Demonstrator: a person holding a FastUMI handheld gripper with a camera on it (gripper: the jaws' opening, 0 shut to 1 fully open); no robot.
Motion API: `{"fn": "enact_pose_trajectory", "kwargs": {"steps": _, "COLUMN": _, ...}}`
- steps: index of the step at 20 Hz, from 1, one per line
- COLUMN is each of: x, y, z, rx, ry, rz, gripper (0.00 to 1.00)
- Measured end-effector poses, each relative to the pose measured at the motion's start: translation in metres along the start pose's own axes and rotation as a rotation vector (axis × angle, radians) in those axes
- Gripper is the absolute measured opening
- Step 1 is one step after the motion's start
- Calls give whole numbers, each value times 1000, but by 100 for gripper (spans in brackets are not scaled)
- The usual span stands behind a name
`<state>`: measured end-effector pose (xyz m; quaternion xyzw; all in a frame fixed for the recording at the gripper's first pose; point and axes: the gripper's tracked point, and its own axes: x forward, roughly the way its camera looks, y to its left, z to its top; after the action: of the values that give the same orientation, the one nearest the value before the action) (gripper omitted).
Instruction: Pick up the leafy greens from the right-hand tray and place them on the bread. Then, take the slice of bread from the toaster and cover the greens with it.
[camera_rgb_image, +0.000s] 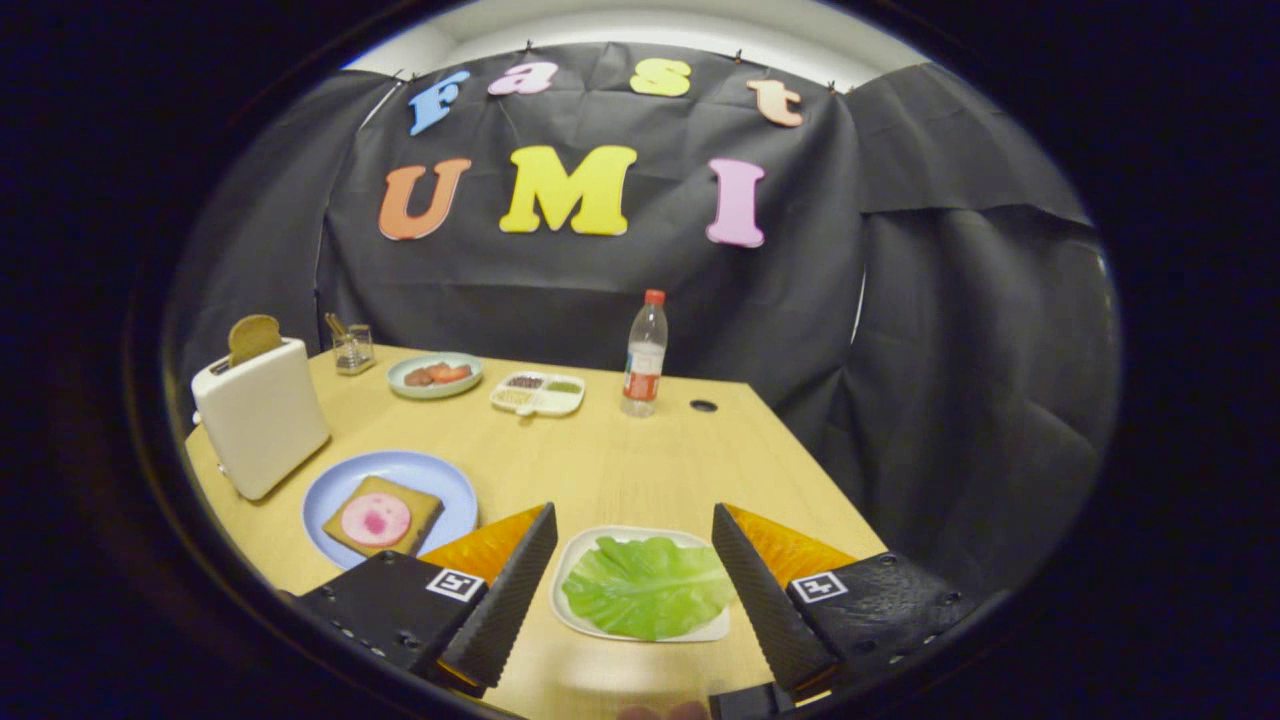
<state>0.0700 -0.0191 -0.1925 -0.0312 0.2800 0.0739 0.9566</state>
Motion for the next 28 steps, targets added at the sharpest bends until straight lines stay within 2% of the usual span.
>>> {"fn": "enact_pose_trajectory", "kwargs": {"steps": 4, "x": 30, "y": -8, "z": -31, "rx": 10, "ry": 123, "rz": 8, "gripper": 96}}
{"fn": "enact_pose_trajectory", "kwargs": {"steps": 11, "x": 56, "y": -2, "z": -63, "rx": -6, "ry": 237, "rz": 47, "gripper": 96}}
{"fn": "enact_pose_trajectory", "kwargs": {"steps": 20, "x": 69, "y": -1, "z": -76, "rx": 72, "ry": 271, "rz": 97, "gripper": 98}}
{"fn": "enact_pose_trajectory", "kwargs": {"steps": 23, "x": 69, "y": 3, "z": -76, "rx": 61, "ry": 274, "rz": 119, "gripper": 94}}
{"fn": "enact_pose_trajectory", "kwargs": {"steps": 26, "x": 69, "y": 5, "z": -76, "rx": 49, "ry": 286, "rz": 110, "gripper": 56}}
{"fn": "enact_pose_trajectory", "kwargs": {"steps": 27, "x": 71, "y": 15, "z": -71, "rx": 59, "ry": 269, "rz": 151, "gripper": 40}}
{"fn": "enact_pose_trajectory", "kwargs": {"steps": 28, "x": 68, "y": 16, "z": -74, "rx": 88, "ry": 279, "rz": 147, "gripper": 24}}
